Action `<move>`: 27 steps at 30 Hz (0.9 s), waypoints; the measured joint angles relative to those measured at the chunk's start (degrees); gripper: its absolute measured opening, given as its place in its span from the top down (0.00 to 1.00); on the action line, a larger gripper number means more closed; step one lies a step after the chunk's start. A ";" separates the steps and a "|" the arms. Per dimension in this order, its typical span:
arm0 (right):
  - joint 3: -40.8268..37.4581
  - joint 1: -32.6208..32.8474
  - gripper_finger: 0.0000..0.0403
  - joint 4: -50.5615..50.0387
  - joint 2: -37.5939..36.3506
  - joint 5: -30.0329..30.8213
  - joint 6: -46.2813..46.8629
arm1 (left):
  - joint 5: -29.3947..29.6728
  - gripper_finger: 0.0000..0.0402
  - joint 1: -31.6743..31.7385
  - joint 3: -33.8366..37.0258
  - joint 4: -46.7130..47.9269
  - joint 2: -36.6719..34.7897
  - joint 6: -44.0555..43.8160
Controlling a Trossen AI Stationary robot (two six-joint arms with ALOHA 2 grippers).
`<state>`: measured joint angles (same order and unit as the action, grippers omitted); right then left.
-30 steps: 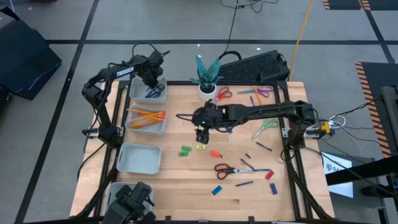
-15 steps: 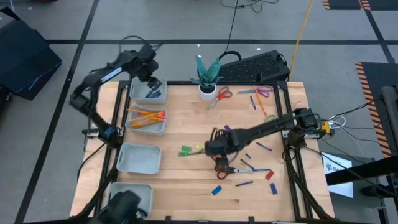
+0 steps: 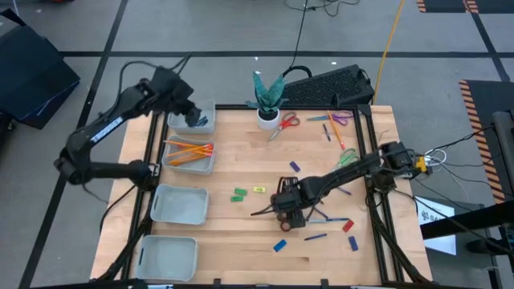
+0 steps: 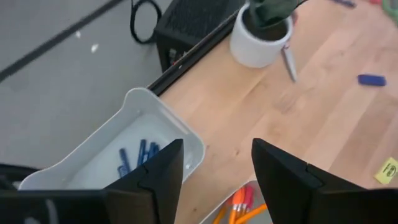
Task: Sort crayons/erasers/pens/pencils in bins
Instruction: Put the blue crayon into the top gray bin
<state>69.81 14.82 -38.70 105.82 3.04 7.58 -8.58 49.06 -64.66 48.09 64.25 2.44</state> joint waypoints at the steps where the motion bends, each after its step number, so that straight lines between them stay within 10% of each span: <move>1: -0.65 -0.57 0.48 0.36 0.00 -0.42 -0.95 | -0.01 0.52 -0.27 1.73 -1.42 -1.38 -0.02; 27: -7.00 -3.68 0.86 12.04 -0.24 -2.80 -14.44 | -4.70 0.52 -12.40 14.79 -26.39 -9.34 -8.92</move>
<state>62.81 11.14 -26.66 105.58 0.25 -6.85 -13.27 36.66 -49.87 21.70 54.91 -6.48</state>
